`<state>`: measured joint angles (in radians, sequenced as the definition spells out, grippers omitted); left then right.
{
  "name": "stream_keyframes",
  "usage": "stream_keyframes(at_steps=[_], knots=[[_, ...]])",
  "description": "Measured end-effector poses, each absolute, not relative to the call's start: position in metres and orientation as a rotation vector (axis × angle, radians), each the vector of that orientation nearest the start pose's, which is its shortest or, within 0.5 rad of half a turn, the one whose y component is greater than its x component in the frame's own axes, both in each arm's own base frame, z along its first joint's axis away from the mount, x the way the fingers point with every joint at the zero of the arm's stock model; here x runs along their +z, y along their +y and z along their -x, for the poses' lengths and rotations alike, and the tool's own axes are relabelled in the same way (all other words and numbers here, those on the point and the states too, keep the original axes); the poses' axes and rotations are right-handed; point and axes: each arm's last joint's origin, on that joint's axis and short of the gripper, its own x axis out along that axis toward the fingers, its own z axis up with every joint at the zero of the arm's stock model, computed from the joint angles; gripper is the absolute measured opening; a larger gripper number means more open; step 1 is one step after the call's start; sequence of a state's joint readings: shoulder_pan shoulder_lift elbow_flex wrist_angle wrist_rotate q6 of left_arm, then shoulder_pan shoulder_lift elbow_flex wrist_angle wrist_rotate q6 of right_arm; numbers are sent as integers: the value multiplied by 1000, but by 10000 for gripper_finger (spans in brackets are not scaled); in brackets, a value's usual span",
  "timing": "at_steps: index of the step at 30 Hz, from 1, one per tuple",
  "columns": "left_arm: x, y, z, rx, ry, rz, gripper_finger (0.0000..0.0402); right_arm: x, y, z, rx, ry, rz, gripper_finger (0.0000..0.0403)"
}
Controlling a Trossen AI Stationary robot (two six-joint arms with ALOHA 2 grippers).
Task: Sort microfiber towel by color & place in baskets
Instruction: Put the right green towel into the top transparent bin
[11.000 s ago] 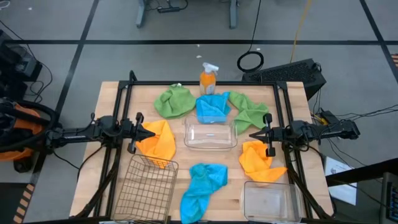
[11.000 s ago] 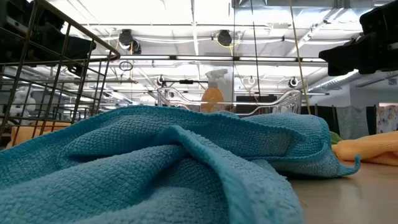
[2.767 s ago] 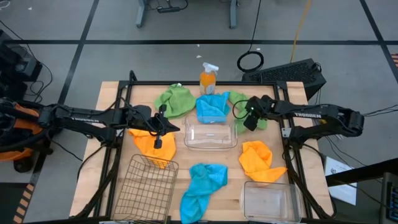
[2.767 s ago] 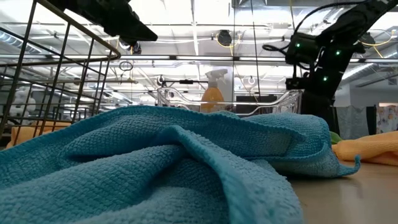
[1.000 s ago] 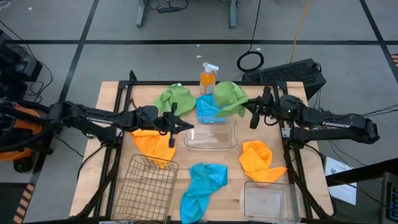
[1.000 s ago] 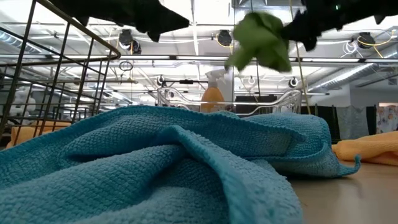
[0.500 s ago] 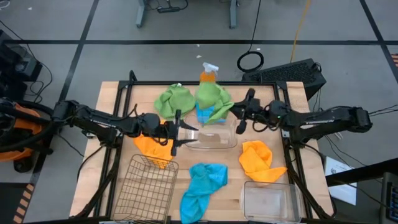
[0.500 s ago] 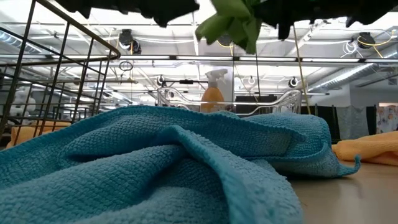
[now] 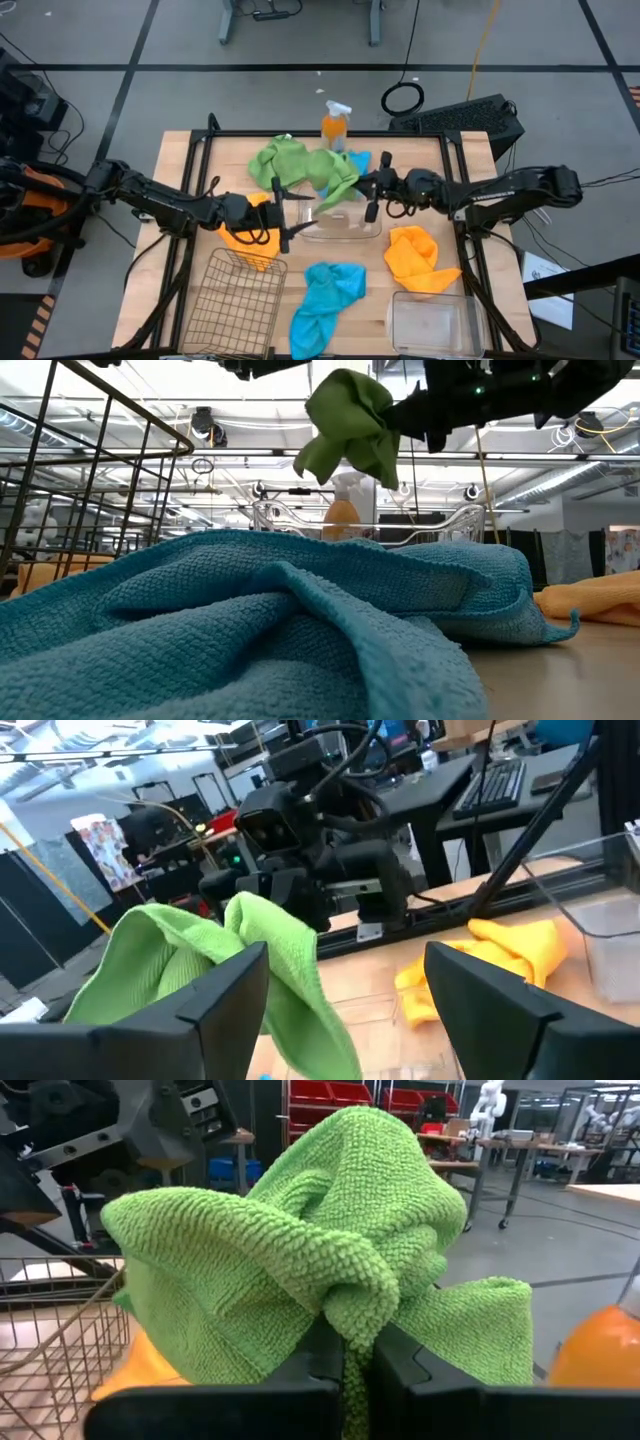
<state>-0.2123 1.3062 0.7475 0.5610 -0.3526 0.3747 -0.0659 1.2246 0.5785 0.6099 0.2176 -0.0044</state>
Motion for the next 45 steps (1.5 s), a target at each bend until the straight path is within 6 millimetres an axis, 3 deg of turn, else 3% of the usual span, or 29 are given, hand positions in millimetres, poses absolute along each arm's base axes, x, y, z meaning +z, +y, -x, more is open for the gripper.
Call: stream_keyframes(at_steps=[6,13,19,25,31,38,42,45], knots=[[267,-51,-294,156,24,-378,303,247,-14,-266,-245,-28,2,9],[257,-40,-306,397,10,-383,354,245,-2,-273,-199,-97,-1,9],[257,-42,-307,307,-10,-398,395,241,4,-278,-176,-119,37,9],[254,-35,-308,300,25,-412,386,239,12,-283,-151,-184,46,9],[248,-32,-310,235,69,-436,310,232,20,-287,-123,-182,40,9],[248,-27,-311,158,52,-436,133,230,23,-288,-111,-184,38,11],[250,-25,-311,170,33,-423,25,231,23,-286,-111,-153,35,46],[251,-25,-311,156,17,-421,23,229,23,-283,-107,-69,8,96]])
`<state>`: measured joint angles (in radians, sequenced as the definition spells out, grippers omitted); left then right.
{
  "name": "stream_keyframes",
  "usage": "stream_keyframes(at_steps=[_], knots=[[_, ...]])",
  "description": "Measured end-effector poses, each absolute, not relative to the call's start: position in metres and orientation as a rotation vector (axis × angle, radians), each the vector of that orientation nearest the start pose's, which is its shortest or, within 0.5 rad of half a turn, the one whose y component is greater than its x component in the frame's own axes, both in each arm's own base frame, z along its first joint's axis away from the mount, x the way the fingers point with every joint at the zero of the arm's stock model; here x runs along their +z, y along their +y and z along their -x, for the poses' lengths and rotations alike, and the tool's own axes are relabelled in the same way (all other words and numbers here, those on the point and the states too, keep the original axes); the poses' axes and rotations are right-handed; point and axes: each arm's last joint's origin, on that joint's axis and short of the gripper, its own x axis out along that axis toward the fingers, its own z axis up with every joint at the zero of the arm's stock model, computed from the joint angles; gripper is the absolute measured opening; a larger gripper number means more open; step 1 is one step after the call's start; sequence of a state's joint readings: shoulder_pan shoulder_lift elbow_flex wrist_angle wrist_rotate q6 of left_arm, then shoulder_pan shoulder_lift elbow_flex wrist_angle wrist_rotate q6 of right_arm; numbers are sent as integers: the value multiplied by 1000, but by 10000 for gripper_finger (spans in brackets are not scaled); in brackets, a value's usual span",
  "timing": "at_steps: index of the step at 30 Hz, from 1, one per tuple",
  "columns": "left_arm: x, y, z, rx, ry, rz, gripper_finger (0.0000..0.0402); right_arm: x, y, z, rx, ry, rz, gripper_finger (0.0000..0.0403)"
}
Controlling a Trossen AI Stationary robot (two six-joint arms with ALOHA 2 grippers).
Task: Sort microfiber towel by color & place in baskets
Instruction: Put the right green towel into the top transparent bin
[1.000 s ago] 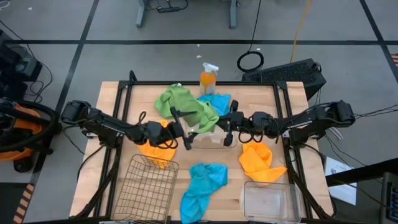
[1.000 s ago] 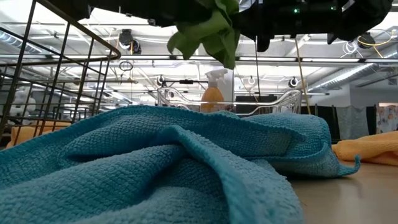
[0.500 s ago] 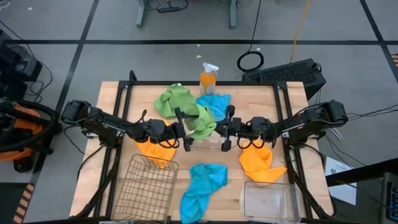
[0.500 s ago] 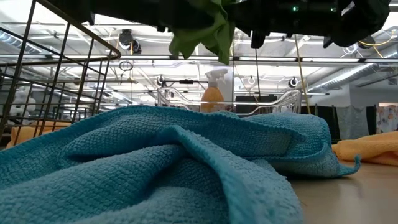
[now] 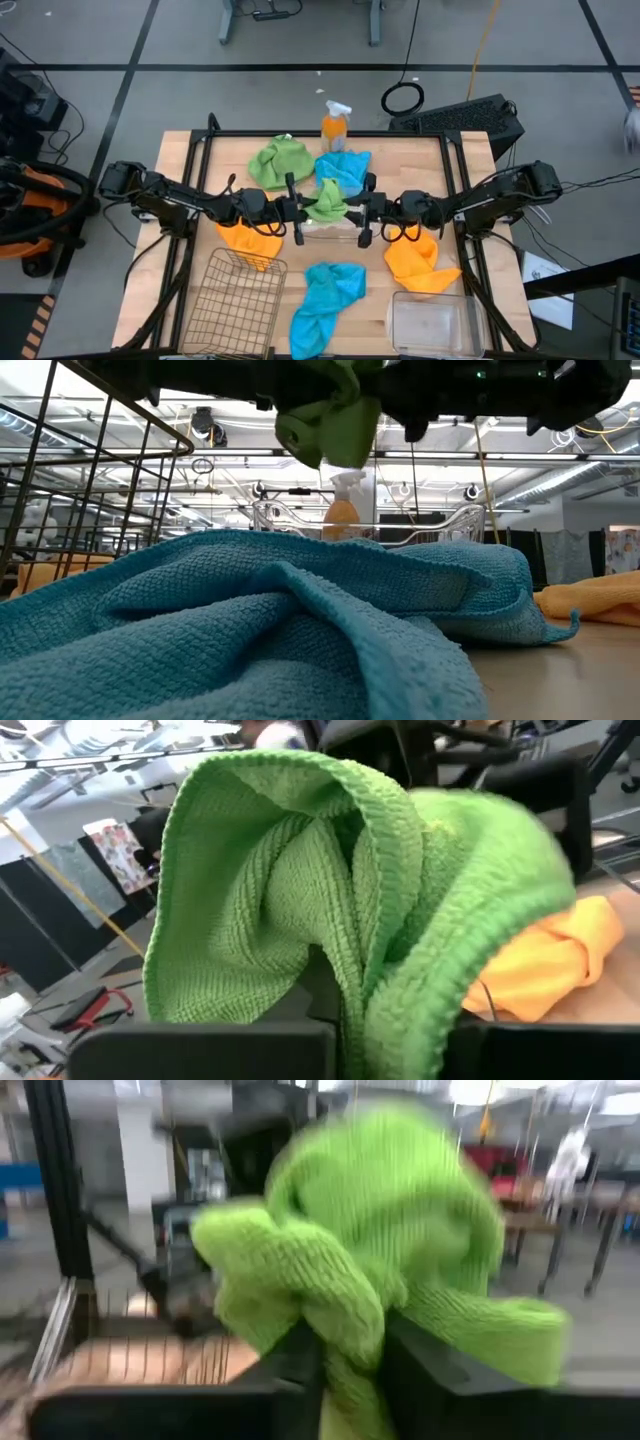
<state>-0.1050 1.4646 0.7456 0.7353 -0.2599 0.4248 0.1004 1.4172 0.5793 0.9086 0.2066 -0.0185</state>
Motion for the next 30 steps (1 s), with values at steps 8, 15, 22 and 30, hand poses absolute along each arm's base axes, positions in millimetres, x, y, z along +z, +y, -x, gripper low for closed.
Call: stream_keyframes(at_steps=[8,15,22,30], knots=[[255,-26,-306,101,33,-397,17,241,20,-259,-116,99,-3,235],[258,-20,-300,-55,64,-281,15,249,23,-245,-104,141,87,309],[256,-6,-300,-172,69,-155,15,255,49,-251,-44,-6,288,329],[253,-1,-300,-201,106,-126,15,245,74,-262,17,-81,552,330]])
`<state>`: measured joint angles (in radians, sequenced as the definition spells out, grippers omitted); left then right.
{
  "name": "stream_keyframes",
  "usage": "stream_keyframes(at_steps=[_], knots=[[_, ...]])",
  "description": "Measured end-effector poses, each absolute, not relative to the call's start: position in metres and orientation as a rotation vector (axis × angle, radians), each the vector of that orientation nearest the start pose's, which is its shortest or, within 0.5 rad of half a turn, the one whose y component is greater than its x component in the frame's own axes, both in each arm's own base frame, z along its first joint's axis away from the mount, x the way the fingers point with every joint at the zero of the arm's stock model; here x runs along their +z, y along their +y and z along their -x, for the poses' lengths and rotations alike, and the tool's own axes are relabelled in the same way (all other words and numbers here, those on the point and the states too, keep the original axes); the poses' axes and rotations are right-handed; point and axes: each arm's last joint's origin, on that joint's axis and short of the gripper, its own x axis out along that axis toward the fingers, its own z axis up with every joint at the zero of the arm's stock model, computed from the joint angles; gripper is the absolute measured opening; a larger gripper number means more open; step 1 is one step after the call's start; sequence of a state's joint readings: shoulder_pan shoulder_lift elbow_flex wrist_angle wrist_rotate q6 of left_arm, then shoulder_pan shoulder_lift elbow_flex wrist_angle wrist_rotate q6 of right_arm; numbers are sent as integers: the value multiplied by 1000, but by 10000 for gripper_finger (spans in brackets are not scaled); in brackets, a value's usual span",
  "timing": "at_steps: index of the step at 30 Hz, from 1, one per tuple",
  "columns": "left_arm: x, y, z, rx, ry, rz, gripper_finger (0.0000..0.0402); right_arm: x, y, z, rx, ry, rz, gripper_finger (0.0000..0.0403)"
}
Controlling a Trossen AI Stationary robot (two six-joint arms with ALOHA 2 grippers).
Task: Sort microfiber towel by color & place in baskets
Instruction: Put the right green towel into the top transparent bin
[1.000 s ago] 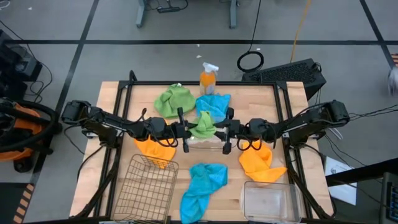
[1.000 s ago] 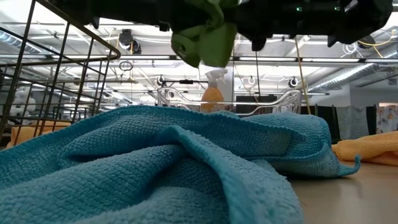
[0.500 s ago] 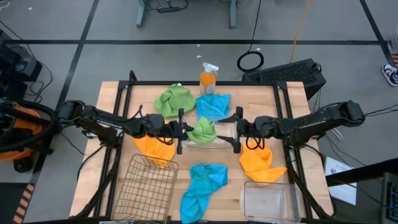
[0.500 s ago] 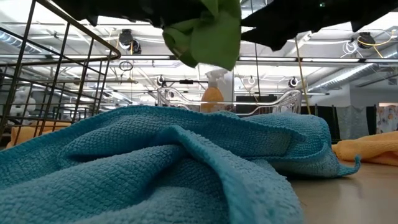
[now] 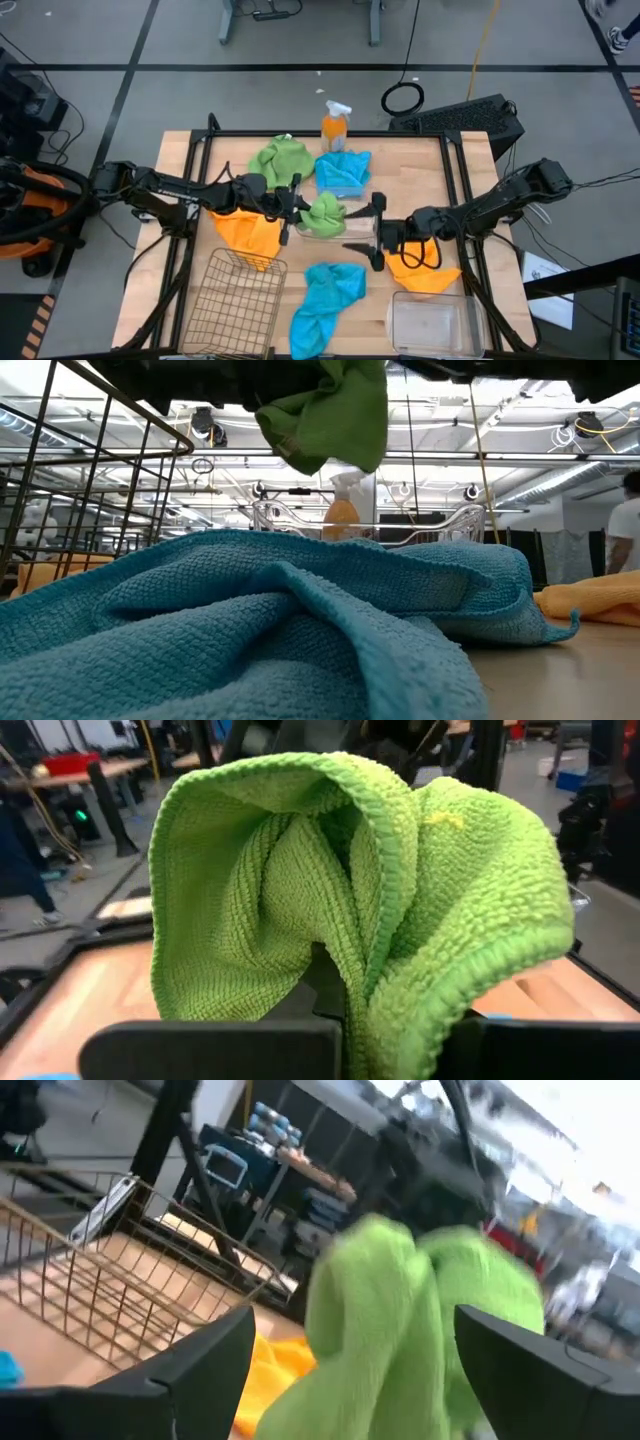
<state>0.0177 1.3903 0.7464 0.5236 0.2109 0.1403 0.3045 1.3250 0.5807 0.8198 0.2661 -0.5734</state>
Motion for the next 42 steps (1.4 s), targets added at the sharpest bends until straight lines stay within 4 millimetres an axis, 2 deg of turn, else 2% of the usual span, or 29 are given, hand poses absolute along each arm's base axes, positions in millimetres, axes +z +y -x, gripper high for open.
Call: stream_keyframes(at_steps=[7,12,16,19,23,33,37,42], knots=[[252,-1,-300,-246,114,-108,16,253,95,-291,28,-99,814,330],[251,-2,-299,-253,119,-89,18,249,100,-319,-107,71,960,329],[251,-4,-299,-327,120,-80,20,256,103,-331,-274,146,957,312],[251,-4,-299,-345,123,-67,20,262,107,-333,-338,168,940,293],[252,-5,-299,-352,117,-65,21,266,109,-331,-335,163,891,267],[250,-9,-299,-379,115,-107,22,252,99,-331,-238,269,716,199],[251,-9,-299,-397,108,-111,22,253,99,-331,-226,259,700,148],[251,-8,-299,-348,113,-111,40,253,99,-330,-235,268,702,60]])
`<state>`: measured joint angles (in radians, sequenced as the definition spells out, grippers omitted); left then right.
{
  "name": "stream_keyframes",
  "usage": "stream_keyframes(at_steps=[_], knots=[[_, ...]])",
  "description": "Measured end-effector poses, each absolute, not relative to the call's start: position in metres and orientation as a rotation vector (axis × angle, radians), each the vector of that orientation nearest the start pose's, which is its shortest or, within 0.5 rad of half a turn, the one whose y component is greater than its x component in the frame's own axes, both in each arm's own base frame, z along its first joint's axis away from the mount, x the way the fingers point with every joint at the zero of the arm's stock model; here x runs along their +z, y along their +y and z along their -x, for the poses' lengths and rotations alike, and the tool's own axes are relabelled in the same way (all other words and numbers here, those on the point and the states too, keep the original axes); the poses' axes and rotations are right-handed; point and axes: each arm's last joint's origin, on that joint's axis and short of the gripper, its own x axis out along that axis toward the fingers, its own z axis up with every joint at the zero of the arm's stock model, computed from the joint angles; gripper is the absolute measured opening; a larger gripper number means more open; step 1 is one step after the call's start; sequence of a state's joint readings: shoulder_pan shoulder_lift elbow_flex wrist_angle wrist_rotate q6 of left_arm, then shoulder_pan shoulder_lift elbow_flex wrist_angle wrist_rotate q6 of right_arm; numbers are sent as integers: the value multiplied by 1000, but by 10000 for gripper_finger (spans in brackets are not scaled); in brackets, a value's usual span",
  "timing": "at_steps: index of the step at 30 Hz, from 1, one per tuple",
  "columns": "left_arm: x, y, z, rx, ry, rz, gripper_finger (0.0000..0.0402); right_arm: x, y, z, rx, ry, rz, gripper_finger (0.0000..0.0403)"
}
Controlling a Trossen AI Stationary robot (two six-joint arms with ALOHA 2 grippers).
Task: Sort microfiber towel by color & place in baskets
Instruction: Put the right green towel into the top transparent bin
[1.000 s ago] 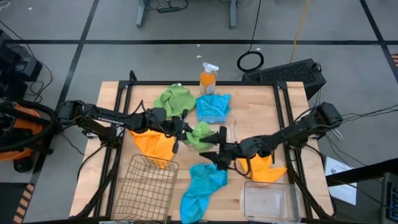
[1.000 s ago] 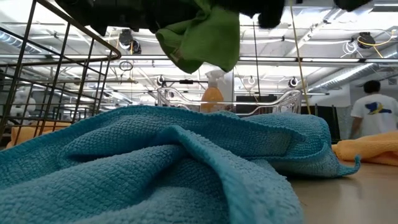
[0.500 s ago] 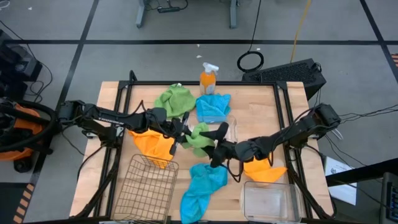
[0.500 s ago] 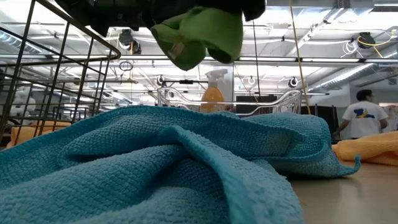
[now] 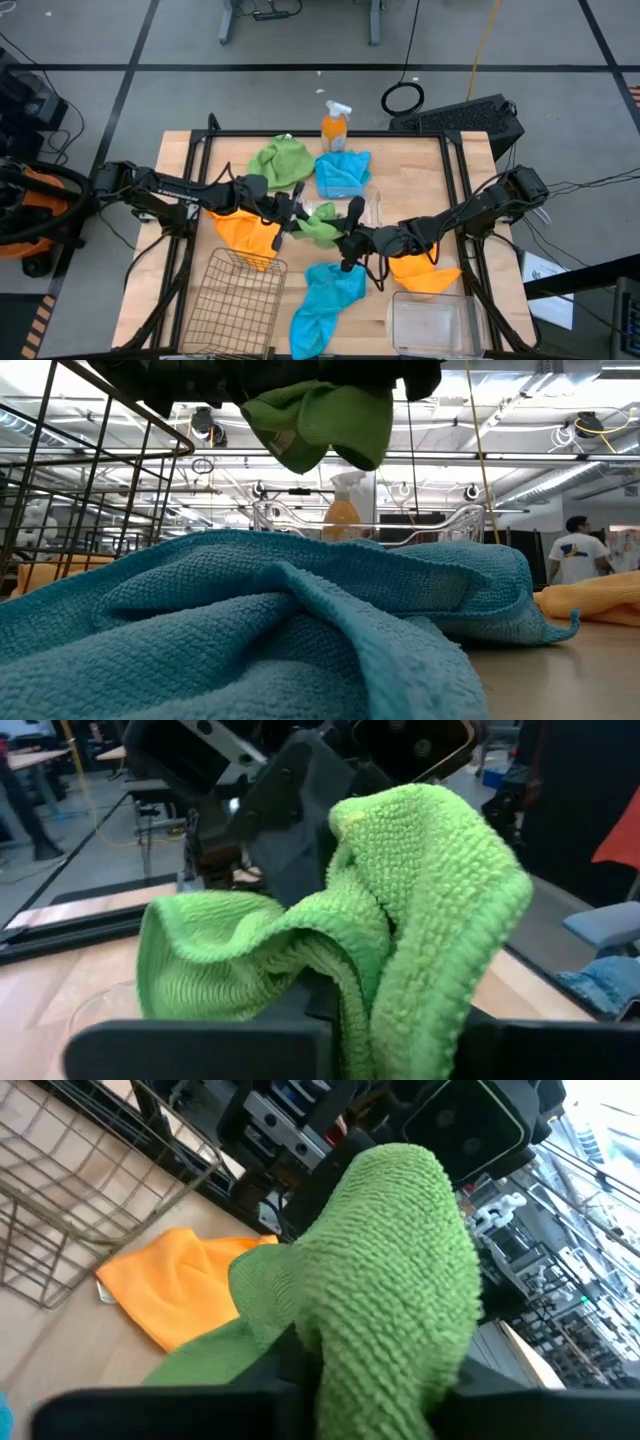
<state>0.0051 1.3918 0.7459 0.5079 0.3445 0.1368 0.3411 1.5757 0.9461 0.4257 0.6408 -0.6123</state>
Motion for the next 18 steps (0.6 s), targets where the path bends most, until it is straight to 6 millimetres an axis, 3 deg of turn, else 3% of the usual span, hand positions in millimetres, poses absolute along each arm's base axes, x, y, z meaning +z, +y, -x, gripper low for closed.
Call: stream_keyframes(at_steps=[3,12,18], knots=[[250,-8,-299,-327,121,-111,86,253,98,-329,-248,279,696,33],[260,-21,-289,-252,142,-129,266,267,99,-314,-257,295,648,52],[274,-29,-272,-218,153,-150,314,276,101,-298,-230,329,607,48]])
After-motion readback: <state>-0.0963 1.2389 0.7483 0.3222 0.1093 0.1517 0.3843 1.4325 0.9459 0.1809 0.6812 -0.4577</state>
